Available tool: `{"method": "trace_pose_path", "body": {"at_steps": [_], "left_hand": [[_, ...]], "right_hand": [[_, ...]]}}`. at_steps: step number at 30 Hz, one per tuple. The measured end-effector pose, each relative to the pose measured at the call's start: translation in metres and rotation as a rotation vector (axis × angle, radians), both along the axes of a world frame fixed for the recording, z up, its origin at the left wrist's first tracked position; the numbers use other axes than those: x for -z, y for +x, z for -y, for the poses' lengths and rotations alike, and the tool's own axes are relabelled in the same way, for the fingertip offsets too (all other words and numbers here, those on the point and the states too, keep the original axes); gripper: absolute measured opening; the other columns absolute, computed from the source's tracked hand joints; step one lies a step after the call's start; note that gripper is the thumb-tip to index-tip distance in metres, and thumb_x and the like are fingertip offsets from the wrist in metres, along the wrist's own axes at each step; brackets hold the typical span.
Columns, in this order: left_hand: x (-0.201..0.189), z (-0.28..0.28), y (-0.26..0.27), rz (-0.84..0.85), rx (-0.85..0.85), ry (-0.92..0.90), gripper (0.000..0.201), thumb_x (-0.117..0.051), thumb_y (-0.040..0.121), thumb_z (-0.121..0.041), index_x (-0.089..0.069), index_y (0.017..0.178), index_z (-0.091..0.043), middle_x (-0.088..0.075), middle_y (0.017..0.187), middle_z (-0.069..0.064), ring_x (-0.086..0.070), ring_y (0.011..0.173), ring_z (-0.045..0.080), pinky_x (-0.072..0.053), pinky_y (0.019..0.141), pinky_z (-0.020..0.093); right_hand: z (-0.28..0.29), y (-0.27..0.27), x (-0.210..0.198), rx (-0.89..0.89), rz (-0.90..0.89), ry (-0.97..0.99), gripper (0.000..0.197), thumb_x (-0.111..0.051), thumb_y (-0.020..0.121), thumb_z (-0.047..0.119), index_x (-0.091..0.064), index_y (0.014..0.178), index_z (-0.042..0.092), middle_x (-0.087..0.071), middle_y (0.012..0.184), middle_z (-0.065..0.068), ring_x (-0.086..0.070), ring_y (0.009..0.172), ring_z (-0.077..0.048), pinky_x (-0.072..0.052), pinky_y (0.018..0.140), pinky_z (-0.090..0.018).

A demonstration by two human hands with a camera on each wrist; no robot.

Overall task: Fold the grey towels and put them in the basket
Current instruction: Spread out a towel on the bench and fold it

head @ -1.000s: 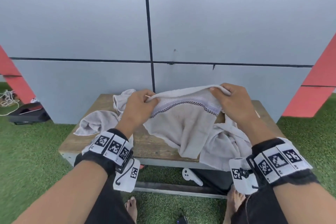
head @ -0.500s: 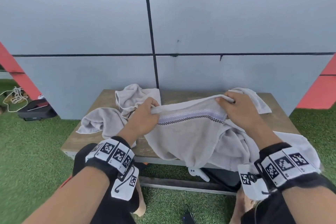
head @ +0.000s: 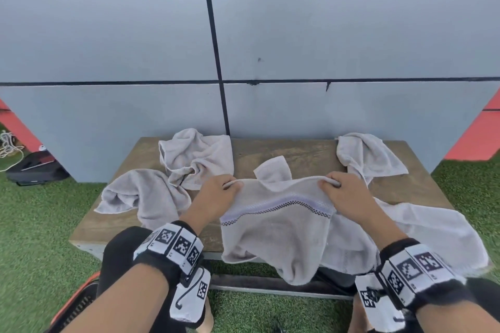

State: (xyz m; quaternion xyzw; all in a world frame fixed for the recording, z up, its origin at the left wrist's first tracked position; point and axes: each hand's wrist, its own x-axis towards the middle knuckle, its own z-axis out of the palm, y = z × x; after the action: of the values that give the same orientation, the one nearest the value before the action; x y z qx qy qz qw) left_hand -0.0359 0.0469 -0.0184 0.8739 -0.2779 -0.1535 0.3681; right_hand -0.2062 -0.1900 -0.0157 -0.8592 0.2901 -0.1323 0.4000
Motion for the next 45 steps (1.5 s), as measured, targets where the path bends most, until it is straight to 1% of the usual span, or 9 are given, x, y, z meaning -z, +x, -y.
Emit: {"method": "trace_pose_path", "body": {"at_steps": [5, 8, 10, 15, 18, 22, 30, 35, 45], "left_hand": [[0.04, 0.011, -0.01, -0.116, 0.225, 0.284, 0.017, -0.063, 0.091, -0.033, -0.073, 0.078, -0.027, -0.07, 0.098, 0.004, -0.059, 0.095, 0.014, -0.05, 0.095, 0.038], [0.049, 0.016, -0.025, -0.115, 0.288, 0.357, 0.017, -0.069, 0.09, -0.033, -0.079, 0.104, -0.028, -0.047, 0.15, 0.006, -0.032, 0.144, 0.019, -0.026, 0.119, 0.037], [0.055, 0.021, -0.03, -0.096, 0.343, 0.311, 0.019, -0.072, 0.089, -0.028, -0.08, 0.106, -0.024, -0.041, 0.157, 0.004, -0.028, 0.147, 0.018, -0.023, 0.118, 0.028], [0.056, 0.026, -0.027, -0.128, 0.464, 0.228, 0.017, -0.078, 0.082, -0.02, -0.077, 0.067, -0.029, -0.028, 0.161, -0.005, -0.038, 0.131, 0.007, -0.024, 0.096, 0.011], [0.055, 0.027, -0.022, -0.162, 0.441, 0.1, 0.016, -0.079, 0.081, -0.013, -0.074, 0.066, -0.009, -0.042, 0.14, -0.021, -0.047, 0.122, 0.0, -0.034, 0.085, 0.006], [0.035, 0.041, -0.006, -0.228, 0.452, -0.053, 0.017, -0.077, 0.084, -0.018, -0.077, 0.071, -0.03, -0.066, 0.078, -0.017, -0.057, 0.072, 0.003, -0.048, 0.068, 0.023], [-0.059, 0.139, 0.095, 0.318, 0.319, -0.122, 0.016, -0.074, 0.085, -0.018, -0.075, 0.072, -0.009, -0.066, 0.078, 0.001, -0.055, 0.076, 0.017, -0.037, 0.069, 0.019], [-0.111, 0.172, 0.157, 0.558, 0.092, -0.04, 0.022, -0.065, 0.094, -0.031, -0.078, 0.109, -0.022, -0.05, 0.135, 0.013, -0.048, 0.123, 0.033, -0.042, 0.104, 0.044], [-0.109, 0.141, 0.207, 0.46, -0.194, 0.05, 0.02, -0.058, 0.094, -0.035, -0.075, 0.098, -0.025, -0.073, 0.095, 0.006, -0.067, 0.089, 0.032, -0.057, 0.083, 0.041]], "right_hand": [[-0.021, 0.005, 0.032, -0.222, -0.252, 0.03, 0.033, -0.056, 0.095, 0.021, -0.046, 0.065, 0.011, -0.044, 0.06, 0.001, -0.037, 0.056, -0.011, -0.03, 0.051, -0.019], [-0.036, 0.01, 0.056, -0.287, -0.391, -0.096, 0.028, -0.049, 0.09, 0.042, -0.059, 0.072, 0.024, -0.055, 0.072, 0.003, -0.051, 0.07, -0.016, -0.045, 0.068, -0.032], [-0.049, 0.015, 0.068, -0.297, -0.494, -0.25, 0.033, -0.04, 0.089, 0.053, -0.065, 0.088, 0.031, -0.06, 0.091, 0.003, -0.054, 0.091, -0.02, -0.044, 0.086, -0.04], [-0.068, 0.028, 0.074, -0.346, -0.369, -0.215, 0.026, -0.048, 0.091, 0.026, -0.049, 0.066, 0.023, -0.048, 0.087, 0.009, -0.054, 0.093, -0.017, -0.038, 0.092, -0.045], [-0.062, 0.031, 0.067, -0.366, -0.152, -0.097, 0.022, -0.053, 0.087, 0.018, -0.061, 0.067, 0.017, -0.052, 0.081, 0.014, -0.052, 0.076, -0.007, -0.038, 0.075, -0.038], [-0.038, 0.047, 0.045, -0.364, 0.052, 0.008, 0.02, -0.062, 0.089, 0.008, -0.07, 0.072, 0.011, -0.059, 0.079, 0.006, -0.057, 0.072, -0.015, -0.048, 0.068, -0.04], [0.052, 0.156, -0.055, -0.295, 0.254, -0.278, 0.015, -0.062, 0.09, 0.009, -0.077, 0.09, 0.006, -0.063, 0.09, -0.002, -0.058, 0.085, -0.021, -0.037, 0.074, -0.027], [0.113, 0.207, -0.104, -0.073, 0.196, -0.53, 0.028, -0.05, 0.091, 0.032, -0.067, 0.073, 0.017, -0.062, 0.086, -0.008, -0.061, 0.09, -0.033, -0.05, 0.076, -0.038], [0.162, 0.196, -0.101, 0.227, -0.001, -0.405, 0.034, -0.054, 0.096, 0.036, -0.06, 0.067, 0.019, -0.065, 0.083, -0.012, -0.061, 0.08, -0.036, -0.047, 0.07, -0.035]]}}
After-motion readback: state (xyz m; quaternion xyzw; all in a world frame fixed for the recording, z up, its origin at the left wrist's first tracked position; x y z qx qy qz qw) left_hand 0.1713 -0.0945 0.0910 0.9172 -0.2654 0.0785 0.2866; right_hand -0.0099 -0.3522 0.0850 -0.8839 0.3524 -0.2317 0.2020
